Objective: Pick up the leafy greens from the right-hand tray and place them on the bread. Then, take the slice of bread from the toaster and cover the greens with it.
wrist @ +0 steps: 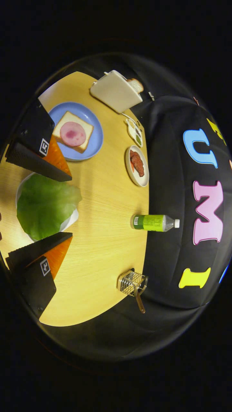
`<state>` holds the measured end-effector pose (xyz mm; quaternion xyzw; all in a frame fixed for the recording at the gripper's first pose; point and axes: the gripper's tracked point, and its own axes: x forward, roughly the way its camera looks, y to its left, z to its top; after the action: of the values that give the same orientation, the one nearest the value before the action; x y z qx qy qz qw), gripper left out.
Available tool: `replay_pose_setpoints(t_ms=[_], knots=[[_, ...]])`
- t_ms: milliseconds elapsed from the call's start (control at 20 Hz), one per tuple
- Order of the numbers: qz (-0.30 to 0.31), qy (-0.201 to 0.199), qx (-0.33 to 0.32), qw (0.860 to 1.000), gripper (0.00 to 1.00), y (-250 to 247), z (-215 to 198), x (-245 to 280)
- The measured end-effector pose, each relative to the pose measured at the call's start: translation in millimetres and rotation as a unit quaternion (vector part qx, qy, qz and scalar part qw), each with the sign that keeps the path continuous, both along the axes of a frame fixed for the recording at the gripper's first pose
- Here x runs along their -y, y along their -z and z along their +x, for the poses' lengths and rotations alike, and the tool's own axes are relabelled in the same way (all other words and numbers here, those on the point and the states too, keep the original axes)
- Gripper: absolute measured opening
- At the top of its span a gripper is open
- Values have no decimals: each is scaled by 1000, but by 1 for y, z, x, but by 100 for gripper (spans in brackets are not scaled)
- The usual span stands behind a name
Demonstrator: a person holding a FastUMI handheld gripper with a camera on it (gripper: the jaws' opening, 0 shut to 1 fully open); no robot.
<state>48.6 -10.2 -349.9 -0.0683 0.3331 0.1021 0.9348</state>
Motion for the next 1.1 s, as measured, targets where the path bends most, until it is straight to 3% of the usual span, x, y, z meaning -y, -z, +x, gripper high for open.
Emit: replay_pose_setpoints(t_ms=[450,750,800,850,900,1050,1100], knots=[[-24,-17,-54,998,98,48,-6,-5],[-17,-28,-58,998,97,47,-3,-8],[-16,-30,-59,998,93,47,-4,-7],[-16,-33,-64,997,72,47,-5,-8],[-18,-37,-65,997,71,47,-5,-6],[-13,-30,-69,997,29,45,-3,2],[-4,-30,-75,997,19,46,-4,2]])
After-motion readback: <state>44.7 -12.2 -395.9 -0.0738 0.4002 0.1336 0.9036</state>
